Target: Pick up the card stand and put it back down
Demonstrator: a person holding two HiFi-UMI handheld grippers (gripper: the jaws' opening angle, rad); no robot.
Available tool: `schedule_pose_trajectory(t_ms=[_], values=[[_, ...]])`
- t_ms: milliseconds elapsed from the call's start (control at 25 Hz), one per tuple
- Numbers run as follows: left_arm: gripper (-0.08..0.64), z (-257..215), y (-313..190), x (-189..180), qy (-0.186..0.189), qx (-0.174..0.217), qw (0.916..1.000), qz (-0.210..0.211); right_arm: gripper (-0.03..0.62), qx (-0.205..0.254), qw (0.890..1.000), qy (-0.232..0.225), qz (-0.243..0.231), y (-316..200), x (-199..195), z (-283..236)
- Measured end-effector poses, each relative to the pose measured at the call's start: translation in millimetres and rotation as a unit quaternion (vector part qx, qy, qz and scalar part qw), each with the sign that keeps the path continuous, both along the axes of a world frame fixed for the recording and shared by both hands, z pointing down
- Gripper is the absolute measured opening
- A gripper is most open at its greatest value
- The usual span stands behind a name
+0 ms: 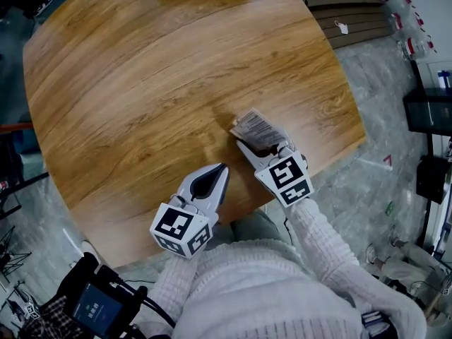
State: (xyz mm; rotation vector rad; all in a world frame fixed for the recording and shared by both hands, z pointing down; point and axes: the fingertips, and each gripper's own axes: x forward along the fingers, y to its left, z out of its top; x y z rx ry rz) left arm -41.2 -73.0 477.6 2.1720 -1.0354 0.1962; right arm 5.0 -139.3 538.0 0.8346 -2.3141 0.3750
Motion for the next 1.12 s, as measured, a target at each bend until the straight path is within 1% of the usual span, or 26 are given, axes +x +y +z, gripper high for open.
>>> schedule_pose_trajectory(t_ms=[160,320,600,720,800,920,1120], values=[[0.008,-11.4,-4.9,-3.5,-0.004,0.016,0.9999,0.001,0.189,0.021,1.000,-0.016,0.008,-3.1,-1.2,-24.3],[0.008,-42.1,-11.6,-2.1,-0.017,0.041,0.9990,-0.003,0.189,0.029,0.998,-0.052,0.010,1.4,-0.1,-72.9],[0.008,-100.4,-22.4,9.0,-0.037,0.109,0.9933,0.000,0.189,0.090,0.991,-0.100,0.008,9.1,5.8,-165.8],[0.008,-134.1,-18.6,10.5,-0.043,0.133,0.9902,-0.003,0.189,0.105,0.987,-0.118,0.008,21.5,10.3,-203.6],[0.008,-141.0,-18.3,6.9,-0.041,0.143,0.9889,-0.003,0.189,0.110,0.986,-0.125,0.010,25.3,9.8,-209.9],[0.008,-136.8,-19.8,2.8,-0.040,0.153,0.9875,0.000,0.189,0.120,0.985,-0.124,0.018,24.9,10.9,-204.2],[0.008,-129.7,-14.7,4.9,-0.048,0.158,0.9862,0.014,0.187,0.121,0.983,-0.132,0.034,27.3,15.8,-194.2]])
